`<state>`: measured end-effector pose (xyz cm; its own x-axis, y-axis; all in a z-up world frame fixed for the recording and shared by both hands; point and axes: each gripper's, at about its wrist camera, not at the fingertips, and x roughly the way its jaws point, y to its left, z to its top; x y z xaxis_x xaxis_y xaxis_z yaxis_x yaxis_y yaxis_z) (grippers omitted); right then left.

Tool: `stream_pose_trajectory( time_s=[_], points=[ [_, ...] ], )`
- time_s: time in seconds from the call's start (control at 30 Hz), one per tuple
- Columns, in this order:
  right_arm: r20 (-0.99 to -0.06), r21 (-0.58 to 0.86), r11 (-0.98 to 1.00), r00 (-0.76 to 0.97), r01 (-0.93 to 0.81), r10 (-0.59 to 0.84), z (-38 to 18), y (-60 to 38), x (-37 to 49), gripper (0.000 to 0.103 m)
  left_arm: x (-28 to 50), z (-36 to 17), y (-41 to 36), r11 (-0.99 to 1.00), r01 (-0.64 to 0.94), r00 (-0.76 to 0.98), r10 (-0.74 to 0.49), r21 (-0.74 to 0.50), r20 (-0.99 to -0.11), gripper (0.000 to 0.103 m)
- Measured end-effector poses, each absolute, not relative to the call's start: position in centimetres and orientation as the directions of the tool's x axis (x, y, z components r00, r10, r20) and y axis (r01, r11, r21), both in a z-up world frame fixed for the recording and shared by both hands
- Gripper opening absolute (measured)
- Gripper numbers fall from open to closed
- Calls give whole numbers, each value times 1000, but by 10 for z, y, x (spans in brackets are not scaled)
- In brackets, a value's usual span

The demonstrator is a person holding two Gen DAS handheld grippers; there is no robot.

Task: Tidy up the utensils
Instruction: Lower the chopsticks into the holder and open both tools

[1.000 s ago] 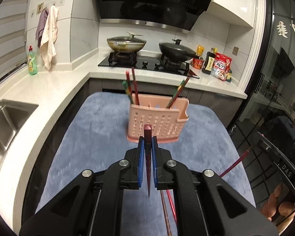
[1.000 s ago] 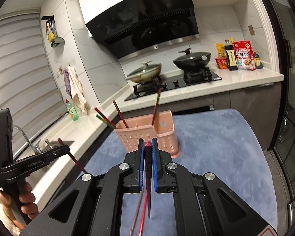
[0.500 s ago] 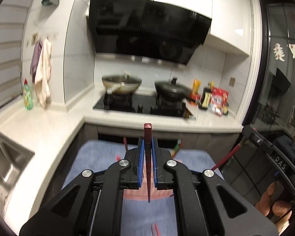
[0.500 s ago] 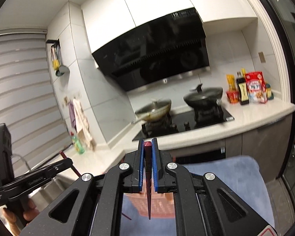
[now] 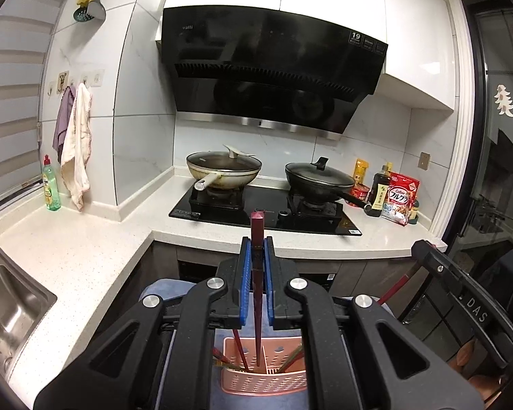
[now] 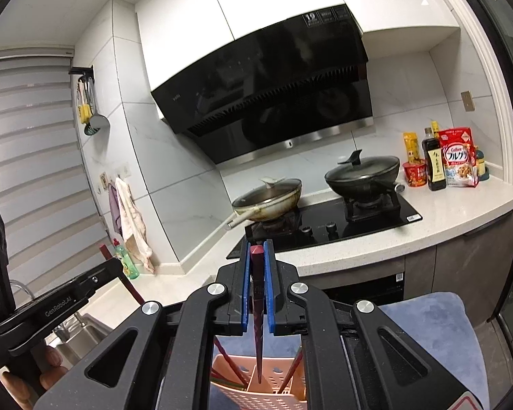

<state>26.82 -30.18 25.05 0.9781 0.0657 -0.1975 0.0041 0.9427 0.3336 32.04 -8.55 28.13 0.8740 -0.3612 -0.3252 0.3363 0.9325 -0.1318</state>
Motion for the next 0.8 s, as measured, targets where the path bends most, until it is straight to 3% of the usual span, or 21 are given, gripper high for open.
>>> stream_pose_trajectory(
  time_s=[0.57,0.8],
  points=[
    [-334,332,942,940,50,68,190,-301,297,7,344,226,-92,930,331,824,-367,-159,-431,7],
    [-345,327,943,937,58,62,187,-301,297,10,342,217,-94,924,342,810,-382,-170,-444,10]
  ],
)
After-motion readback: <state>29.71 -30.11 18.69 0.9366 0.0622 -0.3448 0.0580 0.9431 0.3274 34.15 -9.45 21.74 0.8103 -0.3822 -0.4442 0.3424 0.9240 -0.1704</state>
